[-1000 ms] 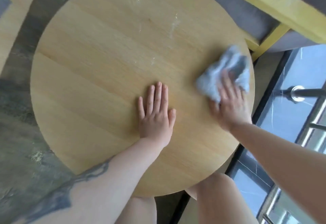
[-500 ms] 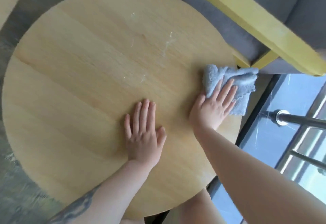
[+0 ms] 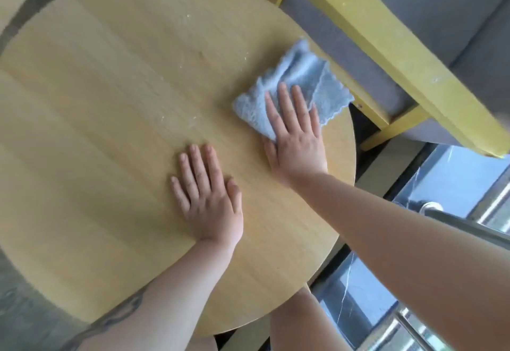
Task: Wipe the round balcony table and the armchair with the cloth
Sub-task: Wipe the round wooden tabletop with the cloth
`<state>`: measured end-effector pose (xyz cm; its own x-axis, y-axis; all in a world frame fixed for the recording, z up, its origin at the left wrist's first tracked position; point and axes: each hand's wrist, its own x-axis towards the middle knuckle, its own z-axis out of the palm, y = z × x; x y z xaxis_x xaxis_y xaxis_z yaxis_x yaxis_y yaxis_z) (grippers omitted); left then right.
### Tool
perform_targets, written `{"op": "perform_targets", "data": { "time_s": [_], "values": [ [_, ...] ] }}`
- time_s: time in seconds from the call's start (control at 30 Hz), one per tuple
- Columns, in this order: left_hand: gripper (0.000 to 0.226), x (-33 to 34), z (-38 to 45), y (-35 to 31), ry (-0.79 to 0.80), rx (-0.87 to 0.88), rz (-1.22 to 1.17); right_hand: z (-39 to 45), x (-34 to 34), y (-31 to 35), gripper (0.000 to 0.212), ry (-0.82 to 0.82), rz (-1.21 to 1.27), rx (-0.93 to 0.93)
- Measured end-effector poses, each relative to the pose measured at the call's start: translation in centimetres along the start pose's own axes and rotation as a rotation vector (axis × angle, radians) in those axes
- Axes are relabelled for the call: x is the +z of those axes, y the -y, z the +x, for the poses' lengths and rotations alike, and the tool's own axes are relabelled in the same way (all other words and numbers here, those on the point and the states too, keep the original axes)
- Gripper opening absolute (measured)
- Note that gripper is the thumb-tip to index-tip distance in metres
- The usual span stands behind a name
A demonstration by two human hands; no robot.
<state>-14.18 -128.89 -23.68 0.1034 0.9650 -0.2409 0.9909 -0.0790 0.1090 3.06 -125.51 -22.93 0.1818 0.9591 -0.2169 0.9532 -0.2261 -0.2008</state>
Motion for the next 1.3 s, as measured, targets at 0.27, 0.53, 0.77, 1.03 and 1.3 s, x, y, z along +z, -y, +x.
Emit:
{"op": "perform_targets", "data": {
  "time_s": [0.27,0.53,0.77,1.03,1.3],
  "values": [
    [0.066,-0.1,0.1,0.2,0.006,-0.004,-0.010,1.8,-0.7,1.2,0.068,-0.126,0.182,0.295],
    [0.075,-1.1,0.3,0.7,-0.036,-0.267,-0.333,-2.8,1.9,2.4,0.066,0.058,-0.103,-0.691],
    [0.077,-2.2,1.6,1.1,-0.076,-0.359,-0.478,-2.2,1.9,8.5,0.069,-0.040,0.127,0.195],
    [0.077,-3.5,2.6,4.0,-0.005,-0.236,-0.482,2.1,1.0,7.2,0.068,-0.172,0.187,0.706],
    [0.076,-3.6,2.8,5.8,0.016,-0.169,-0.474,9.9,-0.5,4.6,0.064,-0.226,0.186,0.594]
  ]
}}
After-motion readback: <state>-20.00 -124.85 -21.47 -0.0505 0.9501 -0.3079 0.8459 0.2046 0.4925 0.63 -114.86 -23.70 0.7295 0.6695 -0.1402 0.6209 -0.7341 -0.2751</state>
